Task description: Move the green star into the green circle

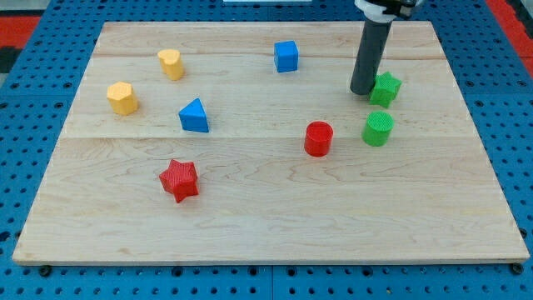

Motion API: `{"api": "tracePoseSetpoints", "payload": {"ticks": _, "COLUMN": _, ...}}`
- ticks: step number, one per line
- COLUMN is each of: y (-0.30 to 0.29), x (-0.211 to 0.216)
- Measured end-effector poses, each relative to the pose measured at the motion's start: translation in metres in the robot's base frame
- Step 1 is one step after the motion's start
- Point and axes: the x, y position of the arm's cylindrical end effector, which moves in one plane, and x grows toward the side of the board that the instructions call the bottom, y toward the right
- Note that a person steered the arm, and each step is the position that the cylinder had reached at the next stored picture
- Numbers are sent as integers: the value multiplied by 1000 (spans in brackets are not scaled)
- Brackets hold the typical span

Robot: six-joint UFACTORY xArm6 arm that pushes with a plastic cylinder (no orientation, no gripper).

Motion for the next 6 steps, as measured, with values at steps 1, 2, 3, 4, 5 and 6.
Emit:
{"api": "tracePoseSetpoints", "payload": {"ticks": 1, "y": 0, "x": -45}}
{"api": "tracePoseSetpoints", "payload": {"ticks": 2, "y": 17, "x": -61}}
{"api": "tracePoseSetpoints", "payload": {"ticks": 3, "y": 31, "x": -36}}
{"api": "tracePoseSetpoints", "payload": {"ticks": 4, "y": 31, "x": 6}}
{"api": "tracePoseSetpoints", "payload": {"ticks": 5, "y": 31, "x": 52}}
{"api": "tracePoseSetpoints", "payload": {"ticks": 6, "y": 31, "x": 75}}
